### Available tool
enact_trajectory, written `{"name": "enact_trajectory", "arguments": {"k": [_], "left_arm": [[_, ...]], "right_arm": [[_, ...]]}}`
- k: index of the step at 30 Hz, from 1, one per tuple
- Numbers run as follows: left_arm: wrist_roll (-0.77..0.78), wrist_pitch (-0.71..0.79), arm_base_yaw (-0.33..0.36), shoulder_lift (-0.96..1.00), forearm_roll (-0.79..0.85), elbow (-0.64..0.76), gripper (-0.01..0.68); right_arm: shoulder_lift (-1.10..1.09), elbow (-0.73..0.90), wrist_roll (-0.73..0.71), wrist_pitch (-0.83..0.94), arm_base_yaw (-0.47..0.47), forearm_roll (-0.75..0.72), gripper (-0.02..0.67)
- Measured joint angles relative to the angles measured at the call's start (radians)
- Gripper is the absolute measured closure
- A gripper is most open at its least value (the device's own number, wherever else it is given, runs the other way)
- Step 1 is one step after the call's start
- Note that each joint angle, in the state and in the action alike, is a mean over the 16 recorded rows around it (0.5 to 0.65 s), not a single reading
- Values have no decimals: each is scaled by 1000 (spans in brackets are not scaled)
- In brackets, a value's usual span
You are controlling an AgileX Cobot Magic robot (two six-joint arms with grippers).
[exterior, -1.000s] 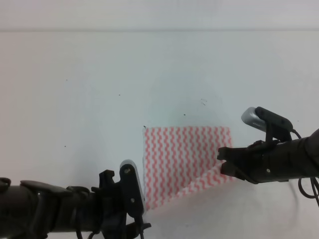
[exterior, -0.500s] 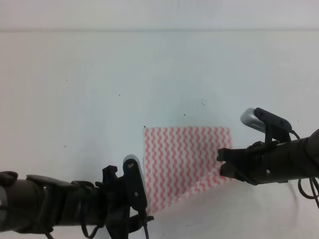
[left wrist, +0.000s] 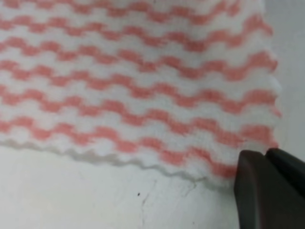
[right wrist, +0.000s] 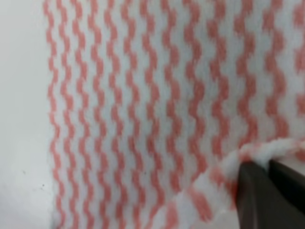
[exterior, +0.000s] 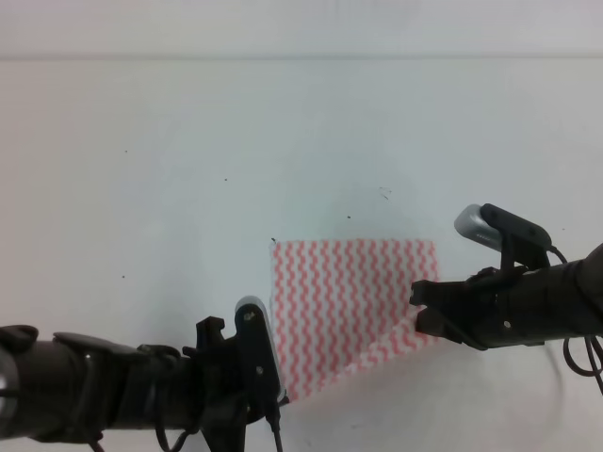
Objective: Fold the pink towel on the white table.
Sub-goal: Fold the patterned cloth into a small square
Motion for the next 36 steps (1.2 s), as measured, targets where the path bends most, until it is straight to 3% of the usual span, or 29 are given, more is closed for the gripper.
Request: {"name": "enact_trajectory", "arguments": {"k": [9,14,19,29,36], "left_arm": [[-1,35,0,-9,0,0,674],[-13,62,0,-15,-5,1,639],[-35,83,0,-15,10,-1,552],[-56,98,0,-10,24,-3,300],[-17,103,0,2,15,-2,224]], "right_arm": [[-1,0,0,-18,0,9,665],[-1,0,0,-28,0,13,665],[-5,0,0,-30,0,16,665],[-9,1,0,-31,0,20,666],[-7,0,0,-34,0,32,666]]}}
